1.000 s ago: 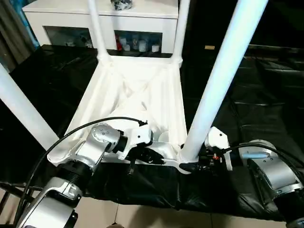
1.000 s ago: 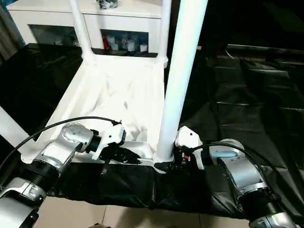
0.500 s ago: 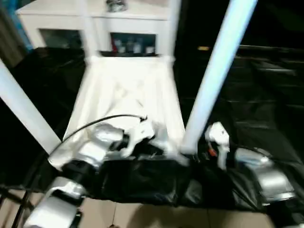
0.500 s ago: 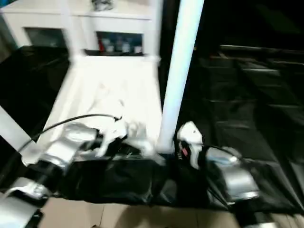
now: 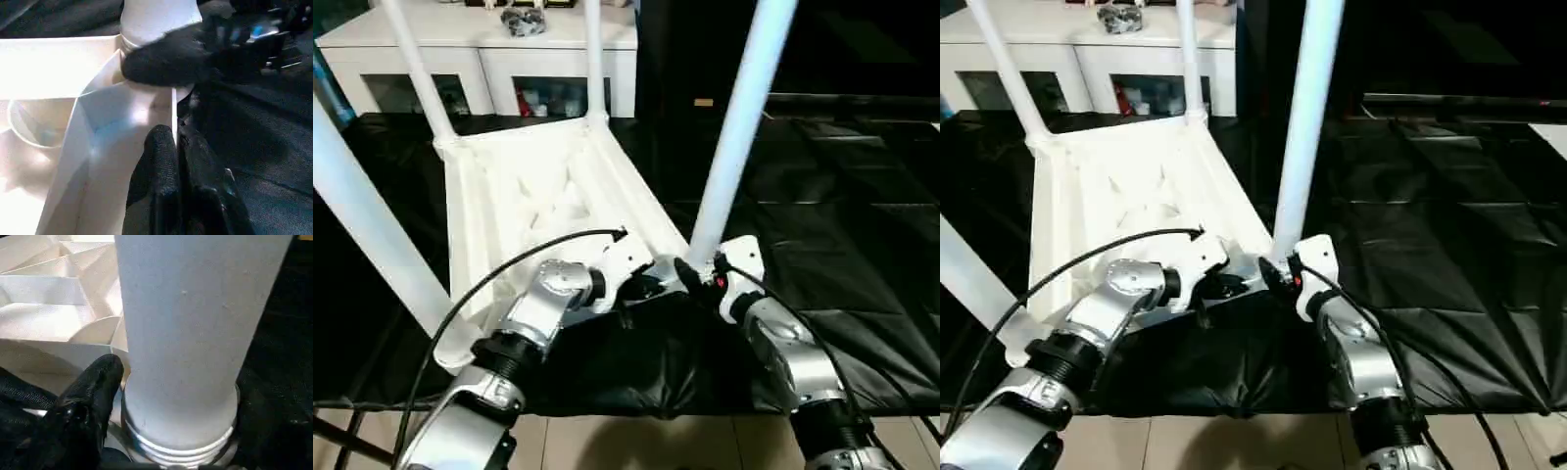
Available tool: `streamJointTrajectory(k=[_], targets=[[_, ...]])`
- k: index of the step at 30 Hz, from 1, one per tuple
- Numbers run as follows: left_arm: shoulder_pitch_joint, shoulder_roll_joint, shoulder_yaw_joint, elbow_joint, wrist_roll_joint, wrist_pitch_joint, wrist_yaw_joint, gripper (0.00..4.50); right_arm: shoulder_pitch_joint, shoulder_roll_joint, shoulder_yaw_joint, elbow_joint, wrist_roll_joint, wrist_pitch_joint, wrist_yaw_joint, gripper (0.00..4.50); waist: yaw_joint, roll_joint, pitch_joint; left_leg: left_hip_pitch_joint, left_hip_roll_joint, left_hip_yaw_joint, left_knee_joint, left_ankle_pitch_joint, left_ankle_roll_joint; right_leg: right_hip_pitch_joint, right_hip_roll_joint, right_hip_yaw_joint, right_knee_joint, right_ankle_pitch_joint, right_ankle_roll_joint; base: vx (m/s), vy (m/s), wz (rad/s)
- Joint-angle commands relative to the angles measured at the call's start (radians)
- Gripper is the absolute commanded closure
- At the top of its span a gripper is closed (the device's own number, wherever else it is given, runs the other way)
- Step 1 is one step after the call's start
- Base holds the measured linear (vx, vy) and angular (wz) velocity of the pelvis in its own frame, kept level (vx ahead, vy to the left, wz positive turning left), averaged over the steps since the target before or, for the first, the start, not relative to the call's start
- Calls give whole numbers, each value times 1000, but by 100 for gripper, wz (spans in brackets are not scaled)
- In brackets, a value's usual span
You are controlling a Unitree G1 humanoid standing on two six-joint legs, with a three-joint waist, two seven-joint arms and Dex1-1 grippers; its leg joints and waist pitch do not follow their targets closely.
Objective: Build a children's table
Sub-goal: Rotate leg to tighten
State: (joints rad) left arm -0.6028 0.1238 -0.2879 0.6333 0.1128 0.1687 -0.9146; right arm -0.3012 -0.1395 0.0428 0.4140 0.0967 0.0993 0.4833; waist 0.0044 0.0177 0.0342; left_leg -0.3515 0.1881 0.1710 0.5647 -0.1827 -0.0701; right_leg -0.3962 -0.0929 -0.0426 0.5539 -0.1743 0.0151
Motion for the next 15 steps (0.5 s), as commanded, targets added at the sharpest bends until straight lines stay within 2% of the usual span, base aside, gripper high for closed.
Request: streamJointTrajectory(k=[1,2,3,4,6,8,9,11,12,14,15], targets=[[36,-30,-78,17,-21,-31,-92,450,13,-30,117,-64,29,0,198,43,3,-16,-33,-5,29,-9,-83,-422,43,24,-38,24,-78,-426,-149,0,0,0],[36,-24,-79,15,-21,-35,-99,450,17,-43,122,-68,28,-1,217,43,9,-17,-34,-5,30,-6,-81,-392,57,28,-36,25,-73,-377,-165,0,0,0],[39,-6,-76,3,-34,-44,-134,450,29,-92,134,-84,32,1,291,43,11,-19,-35,-7,29,0,-77,-366,70,28,-36,29,-69,-351,-179,66,-21,9],[39,-5,-76,2,-36,-44,-136,450,30,-95,134,-85,33,1,294,43,13,-19,-36,-8,29,0,-75,-352,75,31,-38,29,-67,-344,-184,0,0,0],[40,24,-73,-20,-64,-61,-207,450,40,-154,135,-108,51,5,383,43,20,-21,-45,-11,29,5,-66,-254,105,39,-41,30,-56,-255,-214,29,-19,2],[40,37,-74,-29,-74,-61,-240,450,42,-176,136,-117,61,8,420,43,28,-22,-47,-12,28,9,-59,-187,130,41,-39,29,-46,-171,-238,60,-39,4],[39,60,-80,-40,-84,-78,-301,450,44,-214,139,-130,80,18,486,43,34,-26,-48,-15,28,9,-55,-152,143,44,-39,29,-38,-128,-252,52,-38,6],[35,75,-85,-44,-83,-88,-333,450,46,-245,144,-142,91,21,540,43,45,-27,-46,-7,31,14,-50,-141,158,38,-38,31,-31,-92,-272,26,-19,3],[34,78,-86,-44,-81,-93,-339,450,47,-253,147,-147,93,21,555,43,50,-25,-45,-10,33,13,-52,-135,160,42,-39,28,-30,-95,-272,0,0,0],[31,84,-86,-40,-80,-101,-356,450,49,-278,155,-159,98,24,600,43,55,-23,-44,-9,36,11,-54,-136,151,43,-38,26,-29,-112,-268,0,0,0],[30,90,-88,-38,-81,-105,-378,450,47,-295,160,-165,105,34,631,57,57,-23,-43,-6,38,11,-55,-150,142,42,-37,25,-30,-127,-268,0,0,0]])
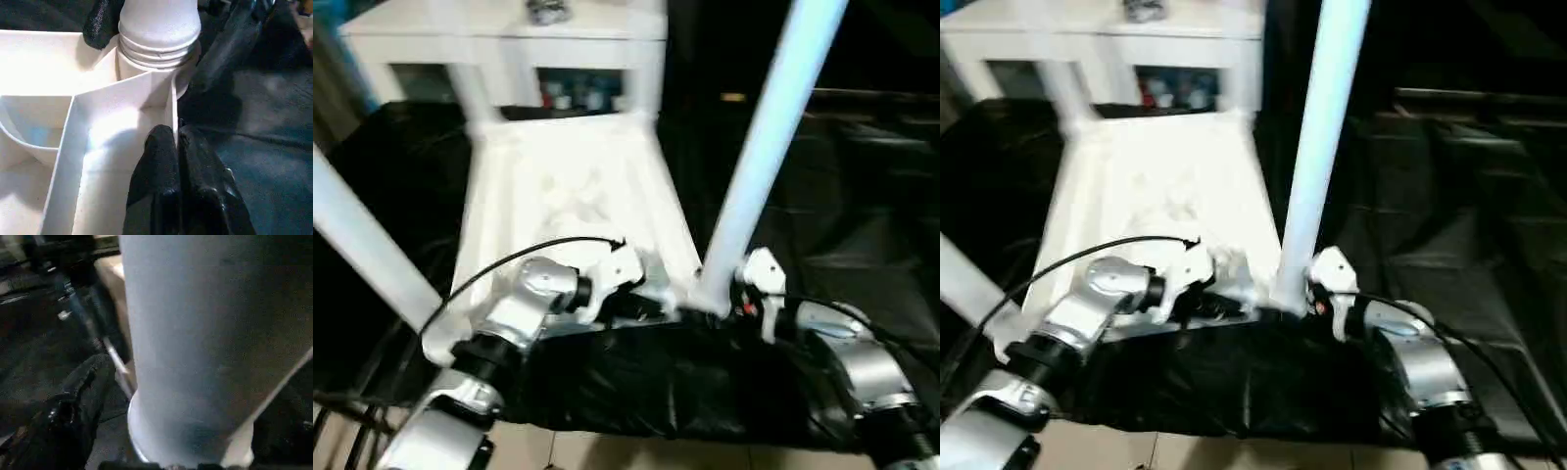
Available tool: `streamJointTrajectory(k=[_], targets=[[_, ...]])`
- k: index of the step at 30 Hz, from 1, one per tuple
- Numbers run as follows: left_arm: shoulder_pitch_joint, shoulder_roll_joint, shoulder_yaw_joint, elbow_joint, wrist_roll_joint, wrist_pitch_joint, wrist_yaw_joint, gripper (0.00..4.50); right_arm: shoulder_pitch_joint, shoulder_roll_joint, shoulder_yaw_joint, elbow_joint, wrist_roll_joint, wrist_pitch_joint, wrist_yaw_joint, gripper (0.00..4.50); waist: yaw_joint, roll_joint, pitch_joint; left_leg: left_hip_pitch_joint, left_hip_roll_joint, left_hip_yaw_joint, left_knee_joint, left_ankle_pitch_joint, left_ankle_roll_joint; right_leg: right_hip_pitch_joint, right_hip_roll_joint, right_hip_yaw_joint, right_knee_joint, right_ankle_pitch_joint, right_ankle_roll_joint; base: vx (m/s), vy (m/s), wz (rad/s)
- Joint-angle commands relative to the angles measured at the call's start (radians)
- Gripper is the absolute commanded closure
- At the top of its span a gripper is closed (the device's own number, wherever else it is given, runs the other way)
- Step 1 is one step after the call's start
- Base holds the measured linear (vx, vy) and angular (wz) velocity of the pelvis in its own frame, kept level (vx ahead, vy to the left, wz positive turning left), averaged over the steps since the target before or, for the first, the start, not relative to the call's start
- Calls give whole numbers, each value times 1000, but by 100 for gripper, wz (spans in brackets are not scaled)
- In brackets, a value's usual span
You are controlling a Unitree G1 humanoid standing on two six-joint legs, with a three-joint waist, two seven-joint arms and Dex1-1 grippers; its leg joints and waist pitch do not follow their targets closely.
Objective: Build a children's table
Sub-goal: Rotate leg to tighten
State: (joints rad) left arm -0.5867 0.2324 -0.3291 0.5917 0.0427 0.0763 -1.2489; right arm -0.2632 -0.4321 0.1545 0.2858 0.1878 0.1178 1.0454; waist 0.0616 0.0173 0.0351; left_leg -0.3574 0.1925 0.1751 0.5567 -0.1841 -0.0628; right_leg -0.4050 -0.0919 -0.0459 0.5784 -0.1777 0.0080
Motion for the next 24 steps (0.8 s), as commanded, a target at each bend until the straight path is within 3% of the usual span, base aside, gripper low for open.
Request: streamJointTrajectory(k=[1,5,7,14,18,20,24], targets=[[13,-15,-48,3,-12,-13,-55,450,7,-10,50,-39,17,19,84,75,0,-22,-43,0,33,7,-47,-158,131,51,-38,29,-55,-132,-262,0,0,0],[10,3,-58,-8,-28,-14,-122,450,-4,-51,68,-52,29,46,173,87,0,-22,-40,3,36,7,-52,-219,103,47,-37,31,-59,-191,-256,0,0,0],[6,10,-60,-11,-34,-12,-140,450,-4,-67,80,-63,33,58,204,114,2,-23,-39,1,36,7,-52,-212,101,48,-38,32,-59,-192,-247,0,0,0],[-3,24,-66,1,-32,-27,-184,450,-8,-81,93,-70,48,71,240,149,4,-26,-41,-3,34,7,-49,-175,106,51,-41,32,-54,-157,-255,0,0,0],[-1,6,-43,17,-27,-12,-118,450,-8,0,30,-57,87,89,144,173,4,-27,-39,-3,33,6,-50,-185,99,50,-42,31,-57,-188,-247,0,0,0],[-1,1,-39,22,-24,-9,-97,450,-8,14,21,-54,87,92,119,177,-2,-25,-37,-2,33,3,-56,-217,78,48,-42,31,-64,-250,-232,0,0,0],[-9,-40,-19,45,5,27,38,450,8,77,5,-22,30,64,-38,178,-13,-26,-35,-3,31,0,-61,-252,44,44,-43,33,-72,-321,-200,0,0,0]])
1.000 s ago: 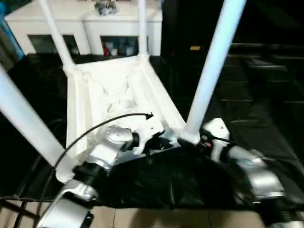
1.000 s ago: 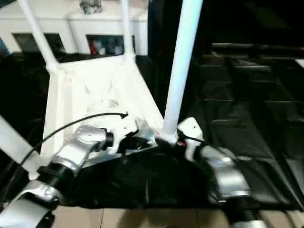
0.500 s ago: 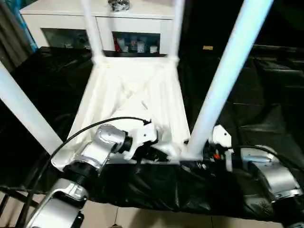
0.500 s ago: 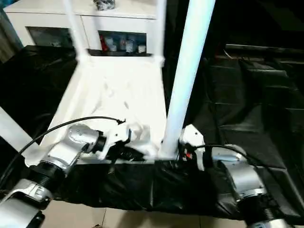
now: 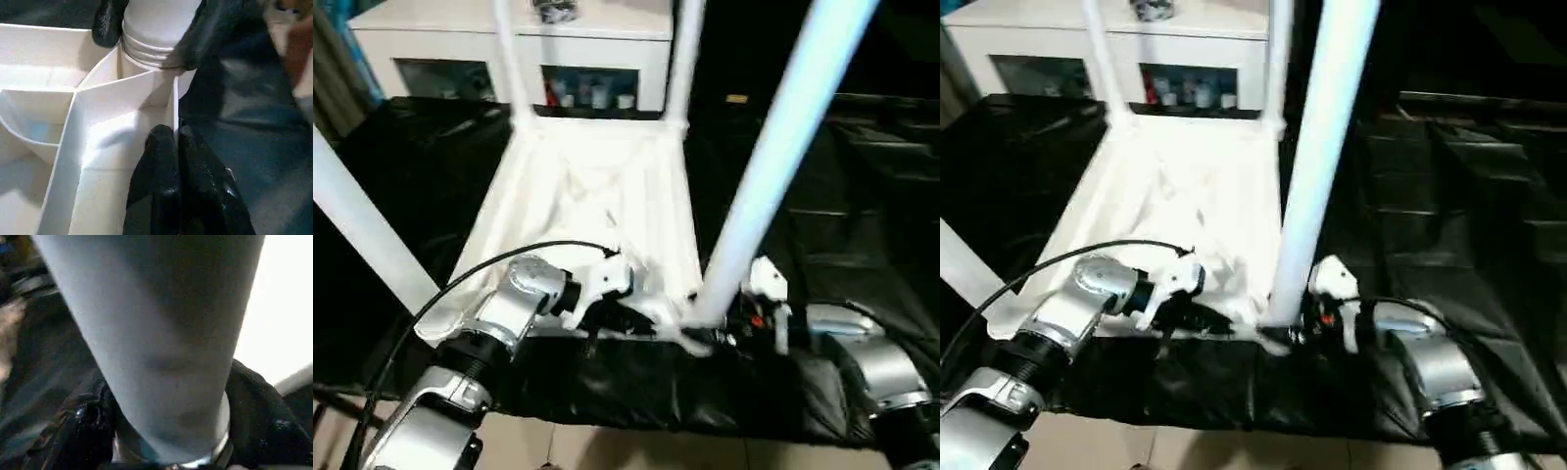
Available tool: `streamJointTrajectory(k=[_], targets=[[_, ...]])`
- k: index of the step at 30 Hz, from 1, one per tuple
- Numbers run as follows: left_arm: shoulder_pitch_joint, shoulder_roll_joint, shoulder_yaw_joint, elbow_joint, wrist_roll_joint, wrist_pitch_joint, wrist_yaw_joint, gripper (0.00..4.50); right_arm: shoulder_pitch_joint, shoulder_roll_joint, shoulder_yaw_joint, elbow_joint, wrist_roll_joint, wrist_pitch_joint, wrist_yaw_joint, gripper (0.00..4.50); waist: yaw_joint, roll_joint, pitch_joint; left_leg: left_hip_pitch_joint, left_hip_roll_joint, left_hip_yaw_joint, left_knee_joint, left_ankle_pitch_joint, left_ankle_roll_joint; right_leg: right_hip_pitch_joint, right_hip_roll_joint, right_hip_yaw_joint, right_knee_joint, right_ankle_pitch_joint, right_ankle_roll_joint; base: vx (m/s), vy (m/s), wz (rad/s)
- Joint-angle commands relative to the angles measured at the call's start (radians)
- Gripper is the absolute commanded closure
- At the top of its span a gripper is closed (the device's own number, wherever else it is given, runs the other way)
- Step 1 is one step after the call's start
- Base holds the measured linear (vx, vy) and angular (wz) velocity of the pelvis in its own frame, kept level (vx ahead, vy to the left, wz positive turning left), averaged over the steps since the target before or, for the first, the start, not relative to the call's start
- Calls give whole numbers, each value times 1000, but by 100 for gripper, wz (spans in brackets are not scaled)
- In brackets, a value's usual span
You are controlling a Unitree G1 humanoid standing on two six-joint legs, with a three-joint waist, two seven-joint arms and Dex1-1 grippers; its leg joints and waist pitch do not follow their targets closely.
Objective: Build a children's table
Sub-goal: Rotate leg to tighten
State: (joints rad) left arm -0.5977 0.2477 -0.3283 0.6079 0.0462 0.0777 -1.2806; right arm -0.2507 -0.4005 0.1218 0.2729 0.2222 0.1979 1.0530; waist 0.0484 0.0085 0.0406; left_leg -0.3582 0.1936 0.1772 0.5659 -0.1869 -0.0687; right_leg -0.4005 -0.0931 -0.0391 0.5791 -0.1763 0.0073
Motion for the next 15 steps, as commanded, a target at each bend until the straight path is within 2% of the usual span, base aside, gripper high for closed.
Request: streamJointTrajectory(k=[1,2,5,6,8,9,13,15], targets=[[1,-73,-12,28,4,43,108,450,2,66,36,-1,-19,-21,-93,180,-2,-18,-39,-3,29,-3,-72,-254,47,41,-41,25,-74,-336,-194,0,0,0],[1,-90,-5,26,6,62,145,450,6,86,34,9,-35,-27,-141,180,-5,-15,-38,-1,29,-3,-73,-267,40,38,-41,25,-79,-361,-185,0,0,0],[4,-143,1,26,20,90,245,450,2,157,17,49,-67,-25,-295,180,-16,-17,-37,-1,26,-4,-73,-287,30,36,-40,26,-83,-398,-172,0,0,0],[9,-173,6,25,24,103,290,450,-8,200,3,72,-88,-22,-373,181,-18,-13,-38,-1,25,-5,-74,-294,29,35,-40,26,-87,-417,-164,0,0,0],[15,-202,4,24,34,112,333,450,-22,245,-9,99,-112,-26,-457,181,-20,-13,-38,-2,24,-5,-74,-294,27,35,-39,26,-87,-426,-156,0,0,0],[20,-219,-16,32,69,105,384,450,-47,288,-14,132,-147,-35,-563,181,-23,-13,-39,-2,22,-7,-75,-298,24,34,-38,24,-90,-442,-145,0,0,0],[29,-234,-32,43,92,101,412,450,-81,342,1,160,-185,-75,-652,181,-29,-9,-39,-2,21,-9,-78,-318,21,31,-38,24,-94,-462,-123,0,0,0],[29,-235,-26,41,93,107,416,450,-86,352,9,163,-204,-101,-668,125,-31,-9,-39,-4,22,-9,-79,-322,24,31,-37,25,-92,-440,-127,0,0,0]])
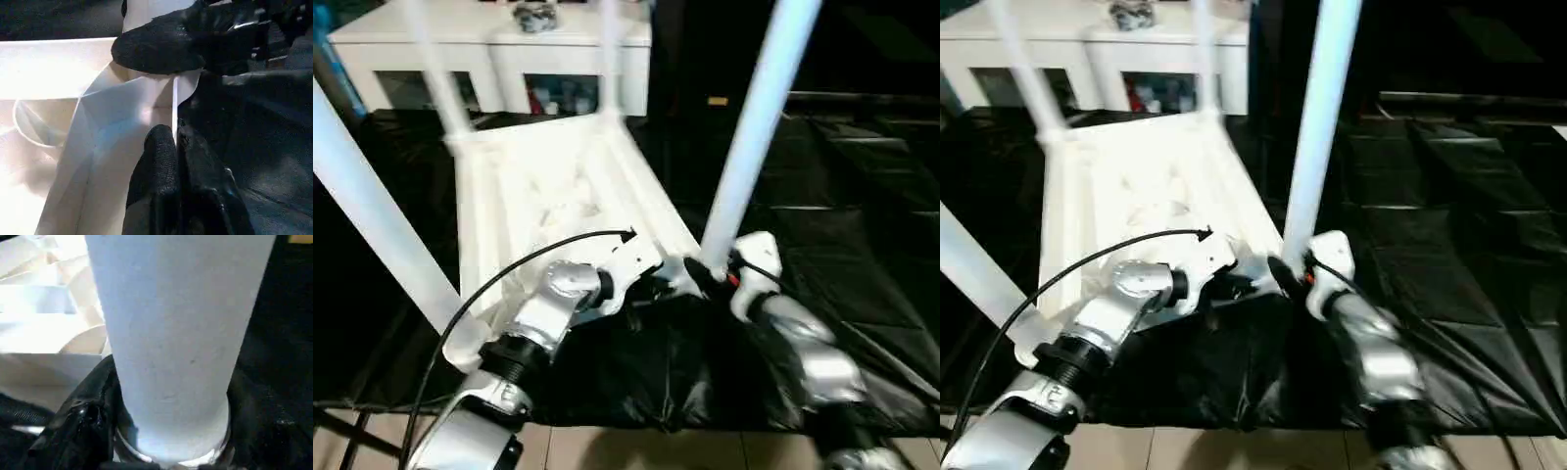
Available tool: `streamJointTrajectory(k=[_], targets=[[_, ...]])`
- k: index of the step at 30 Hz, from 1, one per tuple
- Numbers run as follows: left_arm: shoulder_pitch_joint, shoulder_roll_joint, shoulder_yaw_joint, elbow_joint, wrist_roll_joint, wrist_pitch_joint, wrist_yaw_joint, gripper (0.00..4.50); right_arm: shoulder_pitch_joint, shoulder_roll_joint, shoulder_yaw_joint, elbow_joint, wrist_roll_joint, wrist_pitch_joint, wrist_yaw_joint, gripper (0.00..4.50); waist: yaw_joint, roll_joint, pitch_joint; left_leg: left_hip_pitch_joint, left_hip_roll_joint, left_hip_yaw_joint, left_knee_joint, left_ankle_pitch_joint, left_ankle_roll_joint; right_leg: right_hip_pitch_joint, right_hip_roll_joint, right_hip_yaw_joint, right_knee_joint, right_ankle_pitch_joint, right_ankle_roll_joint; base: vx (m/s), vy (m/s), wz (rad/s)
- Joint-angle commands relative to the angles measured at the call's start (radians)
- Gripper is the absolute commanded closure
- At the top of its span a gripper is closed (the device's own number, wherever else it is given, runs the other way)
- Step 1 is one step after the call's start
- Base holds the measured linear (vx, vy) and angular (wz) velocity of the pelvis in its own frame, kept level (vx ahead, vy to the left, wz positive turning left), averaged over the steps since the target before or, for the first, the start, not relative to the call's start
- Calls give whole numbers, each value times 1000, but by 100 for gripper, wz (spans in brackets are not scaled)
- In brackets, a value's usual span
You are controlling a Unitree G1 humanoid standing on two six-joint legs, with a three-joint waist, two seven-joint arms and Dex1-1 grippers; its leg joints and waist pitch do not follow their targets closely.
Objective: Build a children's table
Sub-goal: Rotate leg to tighten
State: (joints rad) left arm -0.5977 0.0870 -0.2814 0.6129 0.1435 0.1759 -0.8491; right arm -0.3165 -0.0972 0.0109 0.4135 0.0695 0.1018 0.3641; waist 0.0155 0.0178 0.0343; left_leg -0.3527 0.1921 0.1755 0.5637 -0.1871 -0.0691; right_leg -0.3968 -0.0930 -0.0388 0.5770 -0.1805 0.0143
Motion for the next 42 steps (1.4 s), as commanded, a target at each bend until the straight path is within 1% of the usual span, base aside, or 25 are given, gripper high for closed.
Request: streamJointTrajectory(k=[1,4,5,6,7,8,9,10,11,12,14,16,18,19,21,22,23,24,26,28,33,37,39,41,42], targets=[[29,-73,-73,35,-3,9,-15,450,-20,49,120,23,-52,-8,20,111,1,-18,-33,-10,23,-8,-77,-323,26,27,-37,24,-90,-430,-135,0,0,0],[28,-59,-68,30,-8,1,-30,450,-9,40,107,5,-24,-25,69,88,2,-16,-35,-8,25,-5,-75,-314,34,27,-36,27,-86,-377,-153,0,0,0],[29,-47,-66,27,-12,-7,-48,450,-3,18,105,-2,-17,-39,108,88,3,-17,-36,-11,25,-5,-74,-302,40,31,-36,27,-83,-349,-161,0,0,0],[29,-42,-65,26,-14,-9,-55,450,0,8,105,-4,-16,-46,124,63,4,-17,-37,-12,25,-3,-72,-288,48,32,-35,27,-81,-316,-170,0,0,0],[28,-32,-67,28,-17,-22,-75,450,6,-13,103,-16,-2,-51,164,63,5,-17,-38,-12,25,-3,-71,-279,52,33,-36,27,-79,-301,-176,0,0,0],[27,-20,-68,30,-17,-29,-91,450,14,-35,99,-32,21,-53,208,49,7,-20,-41,-12,25,-2,-68,-262,64,37,-37,27,-76,-275,-186,0,0,0],[26,-14,-69,32,-17,-36,-101,450,18,-44,95,-41,32,-52,227,49,9,-20,-41,-11,25,0,-67,-256,71,37,-36,27,-76,-267,-189,0,0,0],[24,9,-71,34,-27,-61,-151,450,33,-85,86,-76,72,-49,307,28,13,-20,-42,-10,25,2,-64,-238,83,37,-38,28,-75,-247,-198,0,0,0],[24,14,-71,34,-30,-65,-161,450,36,-92,85,-82,78,-49,322,28,19,-22,-43,-13,25,1,-62,-217,98,44,-38,27,-72,-226,-199,0,0,0],[25,24,-72,30,-39,-71,-190,450,44,-122,96,-96,77,-54,364,18,20,-23,-43,-14,25,3,-61,-194,107,43,-37,27,-68,-198,-206,0,0,0],[25,40,-72,25,-48,-83,-231,450,57,-164,114,-112,70,-51,423,11,21,-23,-45,-14,25,3,-59,-174,112,45,-37,25,-65,-181,-218,0,0,0],[20,71,-76,20,-59,-106,-304,450,76,-239,144,-135,66,-47,547,11,25,-22,-44,-12,27,3,-58,-171,118,46,-37,24,-65,-183,-226,0,0,0],[19,81,-75,18,-65,-109,-331,450,82,-267,154,-143,70,-50,598,11,28,-20,-45,-11,30,3,-57,-171,124,44,-38,26,-61,-162,-239,0,0,0],[17,93,-76,14,-76,-118,-375,450,87,-303,163,-150,81,-50,666,11,27,-22,-43,-11,30,3,-58,-172,124,44,-37,25,-61,-160,-240,0,0,0],[13,110,-76,8,-88,-132,-422,450,84,-350,171,-145,89,-64,746,11,29,-21,-42,-7,32,4,-57,-196,127,42,-39,26,-62,-172,-255,0,0,0],[13,110,-76,8,-88,-132,-422,450,84,-350,171,-145,89,-64,746,11,30,-21,-42,-6,33,4,-56,-200,128,41,-38,26,-62,-171,-259,0,0,0],[11,113,-79,11,-90,-143,-429,450,82,-360,171,-145,98,-62,764,11,28,-24,-40,-8,33,4,-58,-208,126,41,-37,26,-62,-180,-259,0,0,0],[11,116,-81,11,-93,-147,-441,450,78,-369,170,-144,104,-58,778,26,30,-23,-41,-7,34,3,-58,-213,121,42,-39,25,-62,-191,-257,0,0,0],[14,124,-88,7,-99,-155,-468,450,62,-389,168,-140,117,-42,812,26,31,-25,-40,-7,34,4,-58,-212,118,42,-38,25,-62,-191,-259,0,0,0],[17,129,-92,3,-102,-158,-484,450,54,-401,171,-139,124,-33,836,53,33,-25,-42,-7,35,4,-56,-197,122,43,-38,25,-58,-172,-262,0,0,0],[26,147,-101,-9,-110,-168,-537,450,45,-426,181,-147,135,-17,893,82,44,-25,-46,-11,35,7,-50,-148,137,45,-38,23,-49,-114,-276,0,0,0],[28,160,-103,-7,-111,-176,-560,450,43,-434,189,-145,145,-12,928,109,47,-24,-46,-10,36,7,-50,-149,136,44,-39,22,-48,-110,-279,0,0,0],[28,161,-102,-4,-110,-178,-561,450,45,-436,193,-147,142,-13,931,136,48,-25,-45,-10,36,7,-50,-153,134,45,-39,22,-48,-118,-276,0,0,0],[28,162,-102,-2,-108,-178,-560,450,47,-435,197,-148,140,-14,932,148,48,-25,-45,-10,36,7,-50,-157,130,44,-40,22,-49,-126,-274,0,0,0],[28,162,-101,1,-108,-180,-559,450,49,-433,201,-149,141,-13,932,155,49,-20,-44,-9,36,6,-51,-162,126,43,-39,22,-51,-130,-274,0,0,0]])
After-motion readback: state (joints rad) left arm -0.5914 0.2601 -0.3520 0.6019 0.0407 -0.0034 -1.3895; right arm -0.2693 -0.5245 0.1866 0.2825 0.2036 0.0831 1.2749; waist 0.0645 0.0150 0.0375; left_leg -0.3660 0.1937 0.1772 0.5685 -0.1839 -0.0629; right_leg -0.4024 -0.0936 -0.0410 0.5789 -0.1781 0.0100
